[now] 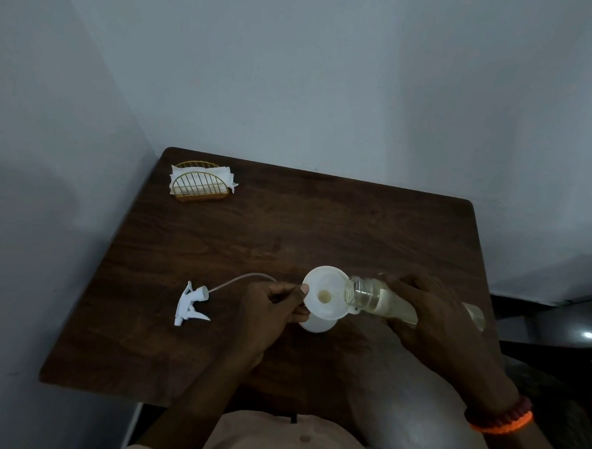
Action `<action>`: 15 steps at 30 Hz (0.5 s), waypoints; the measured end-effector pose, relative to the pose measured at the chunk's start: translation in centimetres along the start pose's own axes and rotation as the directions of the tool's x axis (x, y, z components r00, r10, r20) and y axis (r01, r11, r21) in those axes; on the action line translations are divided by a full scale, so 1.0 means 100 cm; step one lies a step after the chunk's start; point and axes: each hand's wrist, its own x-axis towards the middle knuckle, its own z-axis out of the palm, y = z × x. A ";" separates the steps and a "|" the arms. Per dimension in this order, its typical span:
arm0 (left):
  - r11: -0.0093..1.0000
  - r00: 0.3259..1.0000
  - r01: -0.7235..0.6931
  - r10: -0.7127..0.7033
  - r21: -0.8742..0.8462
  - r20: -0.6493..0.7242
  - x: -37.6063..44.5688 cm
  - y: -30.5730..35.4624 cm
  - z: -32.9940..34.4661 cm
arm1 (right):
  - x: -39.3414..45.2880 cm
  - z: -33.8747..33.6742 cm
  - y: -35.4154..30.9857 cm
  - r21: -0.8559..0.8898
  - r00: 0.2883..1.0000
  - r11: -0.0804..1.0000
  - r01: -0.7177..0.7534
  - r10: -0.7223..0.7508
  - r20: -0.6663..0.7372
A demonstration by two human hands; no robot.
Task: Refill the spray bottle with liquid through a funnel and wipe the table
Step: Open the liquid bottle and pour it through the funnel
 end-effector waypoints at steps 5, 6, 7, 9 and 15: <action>1.000 1.000 -0.006 0.006 -0.011 -0.004 0.002 -0.001 0.001 | 0.001 -0.003 -0.001 0.013 1.000 1.000 -0.006 0.006 0.013; 1.000 1.000 -0.009 0.009 -0.012 -0.004 0.002 -0.001 0.002 | 0.001 -0.003 -0.001 0.013 1.000 1.000 -0.005 0.005 0.008; 1.000 1.000 -0.011 0.011 -0.014 -0.004 0.001 -0.001 0.002 | 0.001 -0.003 -0.001 0.009 1.000 1.000 -0.003 0.003 0.003; 1.000 1.000 -0.012 0.012 -0.015 -0.005 0.001 -0.001 0.002 | 0.000 -0.003 -0.001 -0.003 1.000 1.000 0.000 0.000 -0.001; 1.000 1.000 -0.006 0.006 -0.005 -0.005 0.001 -0.003 0.001 | 0.001 -0.004 -0.002 -0.004 1.000 1.000 0.002 -0.002 -0.010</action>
